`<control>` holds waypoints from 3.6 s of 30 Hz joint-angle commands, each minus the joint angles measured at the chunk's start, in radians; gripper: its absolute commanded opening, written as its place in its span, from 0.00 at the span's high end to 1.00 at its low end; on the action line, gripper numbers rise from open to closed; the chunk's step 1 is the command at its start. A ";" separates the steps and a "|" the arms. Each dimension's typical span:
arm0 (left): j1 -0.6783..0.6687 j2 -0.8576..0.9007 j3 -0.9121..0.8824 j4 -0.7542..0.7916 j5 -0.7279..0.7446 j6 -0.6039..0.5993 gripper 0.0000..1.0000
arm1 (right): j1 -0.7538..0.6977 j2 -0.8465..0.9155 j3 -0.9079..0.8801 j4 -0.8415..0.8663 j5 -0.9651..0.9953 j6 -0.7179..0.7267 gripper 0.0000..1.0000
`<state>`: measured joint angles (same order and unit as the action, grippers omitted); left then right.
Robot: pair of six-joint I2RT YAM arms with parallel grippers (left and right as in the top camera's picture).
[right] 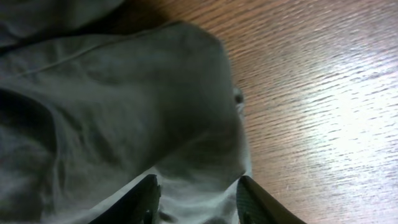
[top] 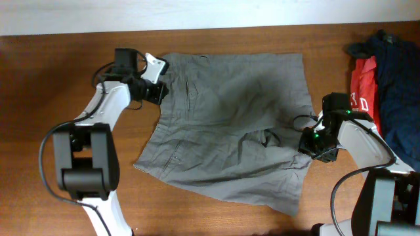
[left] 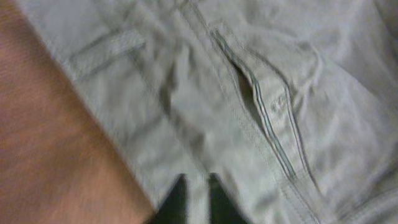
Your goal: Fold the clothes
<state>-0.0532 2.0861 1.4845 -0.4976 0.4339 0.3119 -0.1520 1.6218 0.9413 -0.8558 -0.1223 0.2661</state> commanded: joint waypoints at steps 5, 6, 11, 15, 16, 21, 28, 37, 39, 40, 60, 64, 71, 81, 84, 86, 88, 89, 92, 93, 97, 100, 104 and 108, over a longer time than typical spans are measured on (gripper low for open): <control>-0.012 0.133 0.012 0.049 -0.013 0.015 1.00 | -0.007 -0.013 0.020 -0.006 -0.040 -0.019 0.54; -0.011 0.142 0.012 0.049 -0.029 0.008 1.00 | -0.007 -0.013 0.020 -0.007 -0.040 -0.019 0.54; -0.006 0.163 0.012 0.047 -0.390 -0.244 1.00 | -0.007 -0.013 0.020 -0.002 -0.040 -0.018 0.53; 0.042 0.177 0.012 0.034 -0.558 -0.373 1.00 | -0.007 -0.013 0.020 -0.003 -0.040 -0.019 0.50; 0.057 0.177 0.012 0.029 -0.569 -0.393 1.00 | -0.007 -0.013 0.020 -0.003 -0.040 -0.019 0.49; 0.148 0.177 0.012 0.015 -0.581 -0.457 1.00 | -0.005 -0.013 0.020 -0.002 -0.057 -0.038 0.49; 0.194 0.174 0.026 0.001 -0.429 -0.385 0.82 | -0.005 -0.013 0.016 -0.001 -0.211 -0.236 0.36; 0.194 0.045 0.115 -0.091 -0.403 -0.374 0.76 | 0.019 -0.013 0.011 -0.014 -0.425 -0.377 0.32; 0.194 -0.020 0.143 -0.153 -0.402 -0.375 0.76 | 0.048 -0.013 0.011 -0.019 -0.415 -0.393 0.35; 0.194 -0.051 0.151 -0.179 -0.399 -0.375 0.75 | 0.062 -0.013 0.011 -0.021 -0.414 -0.394 0.36; 0.288 -0.493 0.090 -0.852 -0.277 -0.540 0.20 | 0.375 -0.161 0.011 -0.085 -0.423 -0.252 0.20; 0.287 -0.493 -0.050 -0.862 -0.242 -0.541 0.20 | 0.374 -0.225 0.011 -0.136 -0.356 -0.069 0.13; 0.290 -0.493 -0.334 -0.787 -0.243 -0.581 0.21 | 0.375 -0.207 0.011 -0.264 -0.296 -0.021 0.05; 0.293 -0.493 -0.589 -0.594 -0.258 -0.769 0.21 | 0.375 -0.200 0.010 -0.284 -0.258 -0.022 0.01; 0.293 -0.493 -0.620 -0.523 -0.288 -0.777 0.28 | 0.374 -0.200 0.010 -0.278 -0.258 -0.023 0.01; 0.293 -0.493 -0.628 -0.488 -0.347 -0.816 0.28 | 0.375 -0.200 0.010 -0.279 -0.258 -0.025 0.01; 0.293 -0.493 -0.629 -0.451 -0.379 -0.821 0.28 | 0.375 -0.200 0.010 -0.279 -0.258 -0.025 0.01; 0.293 -0.493 -0.630 -0.431 -0.388 -0.820 0.28 | 0.375 -0.200 0.010 -0.278 -0.258 -0.025 0.01; 0.293 -0.491 -0.630 -0.385 -0.402 -0.820 0.35 | 0.375 -0.200 0.010 -0.278 -0.258 -0.025 0.01; 0.293 -0.489 -0.630 -0.372 -0.405 -0.820 0.43 | 0.375 -0.200 0.010 -0.278 -0.262 -0.025 0.01; 0.293 -0.472 -0.631 -0.363 -0.405 -0.819 0.70 | 0.375 -0.200 0.010 -0.278 -0.268 -0.034 0.01; 0.293 -0.465 -0.631 -0.375 -0.406 -0.783 0.92 | 0.375 -0.198 0.010 -0.278 -0.292 -0.092 0.01; 0.293 -0.465 -0.631 -0.381 -0.405 -0.763 0.99 | 0.395 -0.175 -0.001 -0.279 -0.293 -0.105 0.01; 0.293 -0.465 -0.631 -0.381 -0.405 -0.762 0.99 | 0.444 -0.142 -0.054 -0.259 -0.293 -0.104 0.00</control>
<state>0.2325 1.6104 0.8608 -0.8745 0.0437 -0.4683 0.2558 1.4540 0.9276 -1.1229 -0.4068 0.1787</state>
